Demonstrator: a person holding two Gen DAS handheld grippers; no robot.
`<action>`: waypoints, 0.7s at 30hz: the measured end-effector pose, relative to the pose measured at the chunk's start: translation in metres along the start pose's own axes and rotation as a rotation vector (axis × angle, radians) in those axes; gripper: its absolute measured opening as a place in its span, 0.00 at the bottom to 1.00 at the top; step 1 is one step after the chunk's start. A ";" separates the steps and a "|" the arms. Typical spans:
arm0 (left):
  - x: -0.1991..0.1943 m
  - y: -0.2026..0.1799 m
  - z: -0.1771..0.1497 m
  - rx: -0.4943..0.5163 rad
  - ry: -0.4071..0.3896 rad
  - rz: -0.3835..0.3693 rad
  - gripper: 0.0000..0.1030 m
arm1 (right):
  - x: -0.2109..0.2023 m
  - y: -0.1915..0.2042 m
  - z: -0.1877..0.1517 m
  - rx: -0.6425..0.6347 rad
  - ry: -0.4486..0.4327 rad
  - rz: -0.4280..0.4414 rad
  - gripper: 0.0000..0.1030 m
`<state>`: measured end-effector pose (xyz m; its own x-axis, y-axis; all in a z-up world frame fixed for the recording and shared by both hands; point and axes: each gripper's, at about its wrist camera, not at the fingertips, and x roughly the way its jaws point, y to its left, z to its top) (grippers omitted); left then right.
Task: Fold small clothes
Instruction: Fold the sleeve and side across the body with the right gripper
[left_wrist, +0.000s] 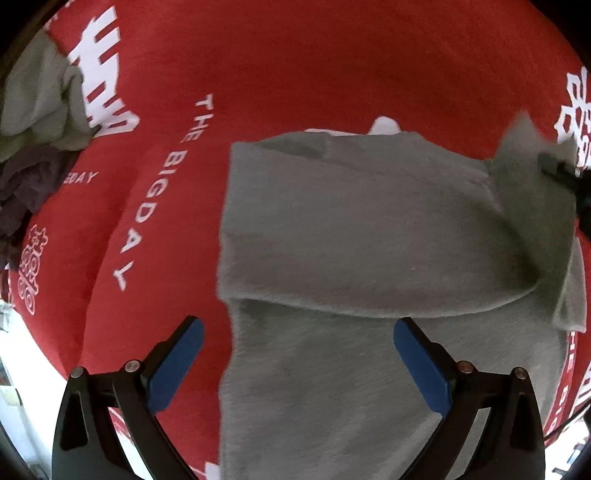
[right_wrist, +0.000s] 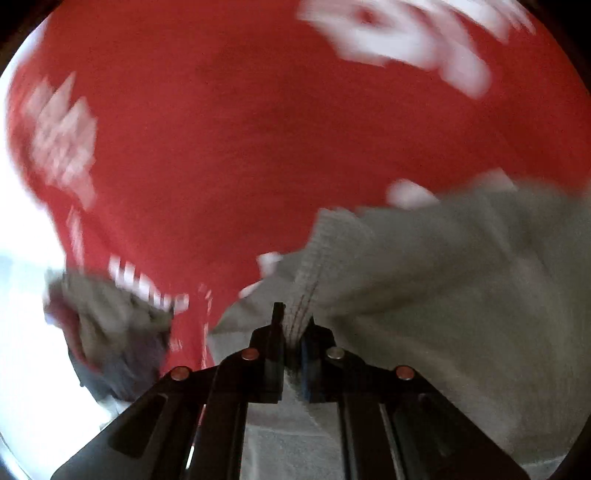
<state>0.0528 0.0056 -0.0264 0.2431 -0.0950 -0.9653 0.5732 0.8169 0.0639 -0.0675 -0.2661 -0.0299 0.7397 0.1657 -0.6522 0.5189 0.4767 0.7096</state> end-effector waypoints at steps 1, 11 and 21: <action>0.001 0.004 -0.002 -0.007 0.002 0.009 1.00 | 0.008 0.028 -0.005 -0.127 0.023 -0.004 0.07; 0.008 0.042 -0.015 -0.090 0.033 0.068 1.00 | 0.130 0.109 -0.087 -0.601 0.402 -0.134 0.16; -0.005 0.002 0.020 -0.019 -0.036 -0.040 1.00 | -0.016 0.012 -0.067 -0.279 0.246 -0.210 0.54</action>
<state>0.0682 -0.0033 -0.0164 0.2487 -0.1475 -0.9573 0.5680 0.8228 0.0207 -0.1022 -0.2050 -0.0288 0.4883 0.2251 -0.8431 0.4865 0.7319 0.4772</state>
